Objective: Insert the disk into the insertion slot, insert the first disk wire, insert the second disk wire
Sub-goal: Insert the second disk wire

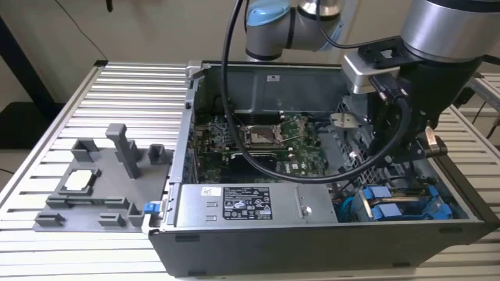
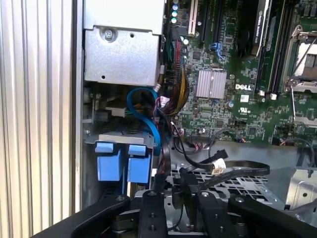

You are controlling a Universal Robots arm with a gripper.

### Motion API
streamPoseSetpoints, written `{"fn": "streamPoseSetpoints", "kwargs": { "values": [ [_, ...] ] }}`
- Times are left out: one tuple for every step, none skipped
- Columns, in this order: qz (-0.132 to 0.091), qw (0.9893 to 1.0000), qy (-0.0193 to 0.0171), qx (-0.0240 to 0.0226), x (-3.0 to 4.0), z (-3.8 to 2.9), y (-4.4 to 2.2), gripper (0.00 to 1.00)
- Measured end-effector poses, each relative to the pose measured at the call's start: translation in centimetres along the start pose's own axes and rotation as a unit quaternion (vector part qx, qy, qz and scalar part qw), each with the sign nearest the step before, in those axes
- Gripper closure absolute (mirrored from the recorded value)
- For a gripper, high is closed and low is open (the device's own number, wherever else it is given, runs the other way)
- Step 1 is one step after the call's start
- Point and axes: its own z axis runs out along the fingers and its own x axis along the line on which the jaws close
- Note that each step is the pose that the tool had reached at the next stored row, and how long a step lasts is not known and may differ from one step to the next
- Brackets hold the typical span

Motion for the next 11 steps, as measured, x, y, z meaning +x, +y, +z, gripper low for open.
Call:
{"fn": "streamPoseSetpoints", "kwargs": {
  "values": [
    [0.001, 1.0000, -0.0054, 0.0004, 0.01, 0.00, -0.01, 0.69],
    [0.002, 0.9999, -0.0146, 0.0012, 0.03, 0.01, 0.00, 0.69],
    [0.003, 0.9997, -0.0237, 0.0019, 0.07, 0.01, 0.00, 0.69],
    [0.003, 0.9995, -0.0322, 0.0026, 0.16, 0.01, 0.00, 0.69],
    [0.004, 0.9993, -0.0366, 0.0030, 0.36, 0.02, -0.04, 0.69],
    [0.004, 0.9992, -0.0393, 0.0032, 0.57, 0.02, -0.07, 0.69],
    [0.005, 0.9991, -0.0422, 0.0034, 0.76, 0.02, -0.08, 0.69],
    [0.005, 0.9990, -0.0453, 0.0037, 0.96, 0.04, -0.10, 0.69],
    [0.005, 0.9989, -0.0475, 0.0038, 1.17, 0.05, -0.10, 0.69],
    [0.005, 0.9988, -0.0491, 0.0040, 1.38, 0.06, -0.10, 0.69],
    [0.005, 0.9987, -0.0504, 0.0041, 1.59, 0.07, -0.09, 0.69]
  ]
}}
